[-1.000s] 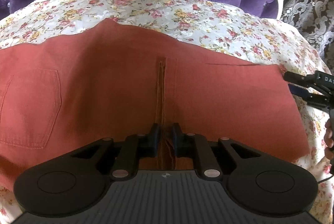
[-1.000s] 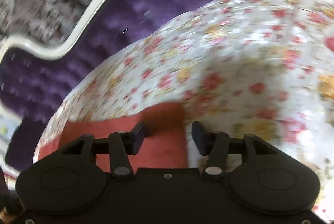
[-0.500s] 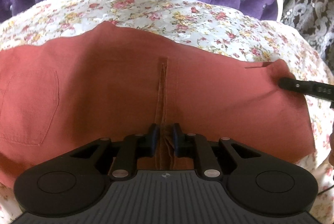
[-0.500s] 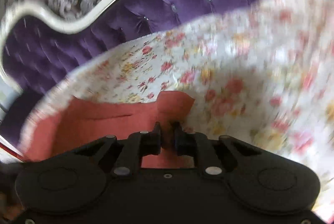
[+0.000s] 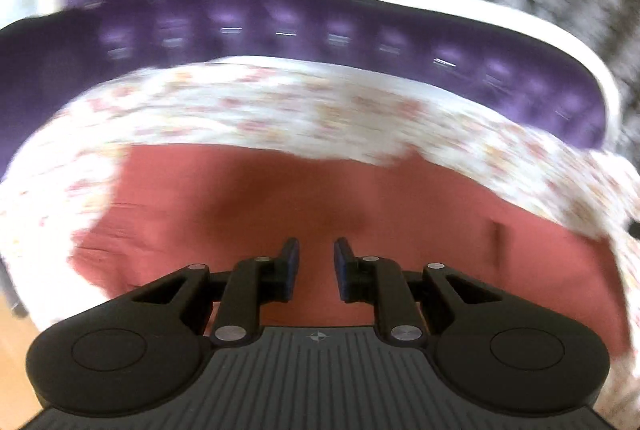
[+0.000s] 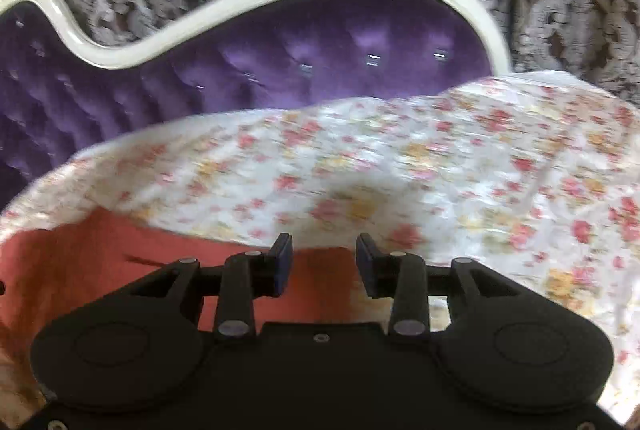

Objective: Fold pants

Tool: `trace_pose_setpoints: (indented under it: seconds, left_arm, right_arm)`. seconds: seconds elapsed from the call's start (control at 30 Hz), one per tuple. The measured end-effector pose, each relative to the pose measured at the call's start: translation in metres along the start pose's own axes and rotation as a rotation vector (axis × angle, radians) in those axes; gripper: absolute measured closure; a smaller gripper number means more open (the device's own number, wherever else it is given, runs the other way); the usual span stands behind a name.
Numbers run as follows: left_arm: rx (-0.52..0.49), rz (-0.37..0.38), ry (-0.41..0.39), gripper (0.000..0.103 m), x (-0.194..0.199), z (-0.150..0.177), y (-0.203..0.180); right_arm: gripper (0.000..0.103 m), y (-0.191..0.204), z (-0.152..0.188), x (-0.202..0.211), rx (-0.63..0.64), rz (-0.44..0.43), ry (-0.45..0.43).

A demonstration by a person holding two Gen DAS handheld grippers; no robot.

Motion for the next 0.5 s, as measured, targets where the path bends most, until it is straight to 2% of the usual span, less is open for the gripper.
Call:
trace_pose_setpoints:
  seconds: [0.1,0.23,0.33,0.5]
  left_arm:
    - [0.097,-0.060,0.005,0.084,-0.005,-0.003,0.050]
    - [0.240,-0.031,0.020,0.084,-0.006,0.011,0.099]
    - [0.290,-0.020,0.017,0.084,-0.006,0.028,0.117]
    - [0.319,0.012,0.020,0.084,-0.012,0.044,0.126]
  right_arm:
    - [0.055,0.029,-0.005,-0.005,0.012,-0.107,0.022]
    - [0.055,0.074,-0.003,-0.018,0.063,-0.208,0.060]
    - [0.055,0.107,0.003,-0.026,0.124,-0.258,0.093]
    - [0.055,0.144,0.012,-0.037,0.196,-0.315,0.143]
Point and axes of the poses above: each gripper's, at about its wrist camera, not at the fingertips, and x roughly against the way its jaws point, y to its left, z to its underside, the point moved 3 cm from there along -x, roughly the way its jaws point, and after that the axes turned 5 degrees about y, right-handed, at the moved point
